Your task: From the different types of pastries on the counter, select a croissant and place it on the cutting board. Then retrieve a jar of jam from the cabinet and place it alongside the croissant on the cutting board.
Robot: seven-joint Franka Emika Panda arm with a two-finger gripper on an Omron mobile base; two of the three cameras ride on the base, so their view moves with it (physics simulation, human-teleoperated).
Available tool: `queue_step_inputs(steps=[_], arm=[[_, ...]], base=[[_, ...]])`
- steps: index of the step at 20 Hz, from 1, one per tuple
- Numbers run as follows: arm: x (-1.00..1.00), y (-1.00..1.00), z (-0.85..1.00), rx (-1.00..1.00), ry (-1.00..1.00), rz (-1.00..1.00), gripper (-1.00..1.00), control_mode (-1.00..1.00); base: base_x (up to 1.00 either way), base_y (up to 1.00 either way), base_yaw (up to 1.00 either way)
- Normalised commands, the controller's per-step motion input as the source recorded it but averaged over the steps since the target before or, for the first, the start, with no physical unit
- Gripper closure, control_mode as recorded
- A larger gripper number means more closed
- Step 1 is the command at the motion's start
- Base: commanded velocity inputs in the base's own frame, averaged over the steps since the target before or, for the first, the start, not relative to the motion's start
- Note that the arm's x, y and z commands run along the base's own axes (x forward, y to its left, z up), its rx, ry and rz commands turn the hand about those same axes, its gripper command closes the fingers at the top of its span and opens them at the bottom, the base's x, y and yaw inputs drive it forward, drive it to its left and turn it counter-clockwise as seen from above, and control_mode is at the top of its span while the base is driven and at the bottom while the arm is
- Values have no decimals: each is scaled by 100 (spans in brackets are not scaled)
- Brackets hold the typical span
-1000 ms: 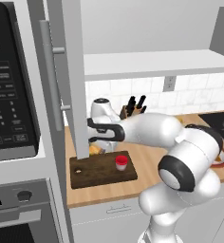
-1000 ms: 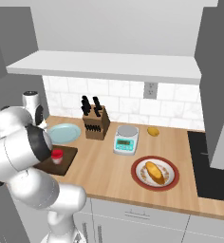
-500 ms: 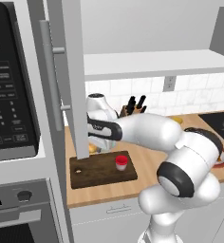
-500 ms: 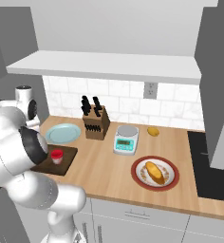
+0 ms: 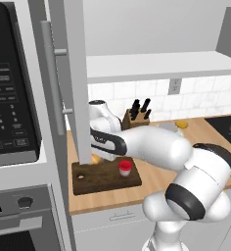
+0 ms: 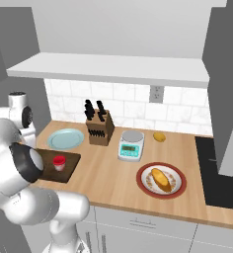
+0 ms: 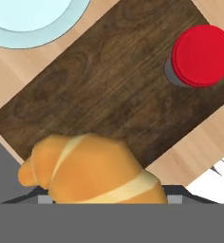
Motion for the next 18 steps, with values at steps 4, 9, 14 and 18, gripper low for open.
queue_step_inputs(steps=[4,9,14,18], arm=[[-27,0,-8,-12,-9,2,100,-100],[2,-5,-34,-9,-2,2,100,-100],[23,-35,-4,0,8,5,100,-100],[31,-20,-3,0,3,5,100,-100]], base=[[0,0,0],[0,0,0],[0,0,0],[0,0,0]])
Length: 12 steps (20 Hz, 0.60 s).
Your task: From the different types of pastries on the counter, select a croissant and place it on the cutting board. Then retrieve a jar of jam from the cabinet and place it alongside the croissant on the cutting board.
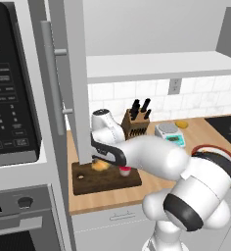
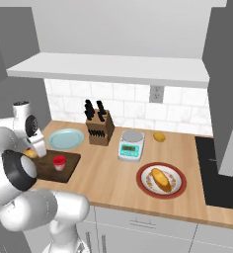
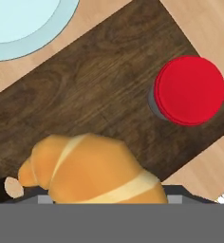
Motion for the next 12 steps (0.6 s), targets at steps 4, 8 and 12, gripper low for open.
queue_step_inputs(steps=[4,8,12], arm=[[44,19,-31,0,-1,0,100,-100],[29,20,-33,0,-4,0,100,-100],[2,2,-9,0,1,0,100,-100]], base=[[0,0,0],[0,0,0],[0,0,0]])
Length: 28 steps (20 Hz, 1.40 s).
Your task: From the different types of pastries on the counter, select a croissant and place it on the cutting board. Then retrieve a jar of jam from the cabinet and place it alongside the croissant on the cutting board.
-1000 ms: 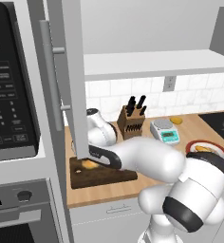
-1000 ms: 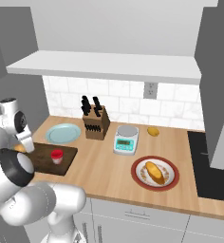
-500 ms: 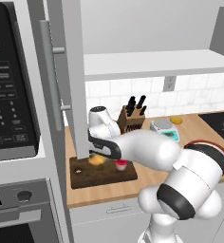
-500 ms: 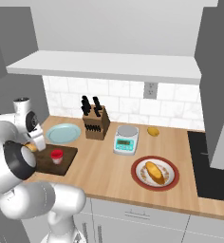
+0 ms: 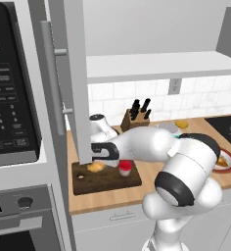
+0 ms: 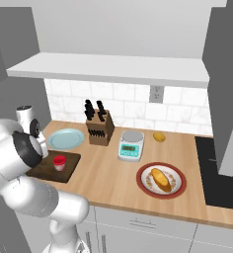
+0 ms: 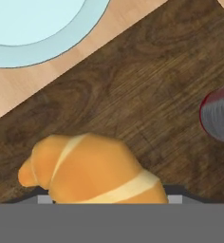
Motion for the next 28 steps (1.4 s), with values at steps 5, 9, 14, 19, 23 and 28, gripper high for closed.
queue_step_inputs(steps=[5,9,14,19,23,28], arm=[[0,0,-4,0,6,0,-100,-100],[0,0,-4,0,1,0,-100,-100],[0,-2,-3,0,0,0,-100,-100],[0,0,-6,0,0,0,-100,-100],[-33,-35,26,0,0,4,-100,-100],[-38,-66,71,0,0,11,-100,-100]], base=[[0,0,0],[0,0,0],[0,0,0],[0,0,0],[0,0,0],[0,0,0]])
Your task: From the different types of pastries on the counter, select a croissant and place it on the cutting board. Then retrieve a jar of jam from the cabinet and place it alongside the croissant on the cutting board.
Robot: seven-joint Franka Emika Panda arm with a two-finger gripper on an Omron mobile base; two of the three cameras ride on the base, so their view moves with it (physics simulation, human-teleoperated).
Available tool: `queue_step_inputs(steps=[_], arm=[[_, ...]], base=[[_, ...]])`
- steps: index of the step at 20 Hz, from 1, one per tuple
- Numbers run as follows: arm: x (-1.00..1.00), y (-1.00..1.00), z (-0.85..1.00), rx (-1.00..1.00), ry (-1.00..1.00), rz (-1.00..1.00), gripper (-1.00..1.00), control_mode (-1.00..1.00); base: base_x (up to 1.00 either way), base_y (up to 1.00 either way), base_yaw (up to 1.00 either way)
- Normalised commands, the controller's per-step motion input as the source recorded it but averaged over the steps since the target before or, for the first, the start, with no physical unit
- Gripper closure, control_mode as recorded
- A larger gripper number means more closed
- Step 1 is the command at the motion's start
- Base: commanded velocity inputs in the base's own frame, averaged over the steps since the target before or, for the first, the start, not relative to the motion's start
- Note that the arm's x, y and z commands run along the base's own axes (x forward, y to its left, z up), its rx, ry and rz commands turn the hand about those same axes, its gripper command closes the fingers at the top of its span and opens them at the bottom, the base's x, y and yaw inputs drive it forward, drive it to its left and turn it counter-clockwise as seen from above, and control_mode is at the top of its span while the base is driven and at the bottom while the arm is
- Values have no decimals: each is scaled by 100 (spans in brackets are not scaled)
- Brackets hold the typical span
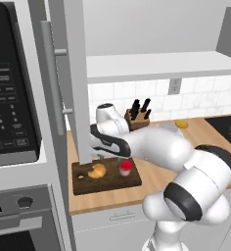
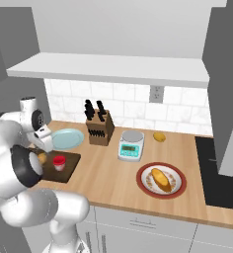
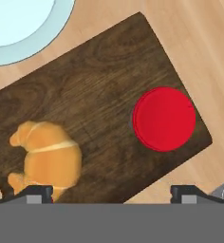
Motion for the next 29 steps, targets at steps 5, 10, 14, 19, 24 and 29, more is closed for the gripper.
queue_step_inputs(steps=[5,10,14,19,24,29], arm=[[-96,-14,15,0,-2,13,-100,-100],[-100,2,33,0,-13,12,-100,-100],[-100,0,64,0,-28,7,-100,-100],[-100,-8,52,0,-26,9,-100,-100],[-100,-45,42,0,-25,11,-100,-100],[-100,-86,31,0,-24,8,-100,-100]], base=[[0,0,0],[0,0,0],[0,0,0],[0,0,0],[0,0,0],[0,0,0]])
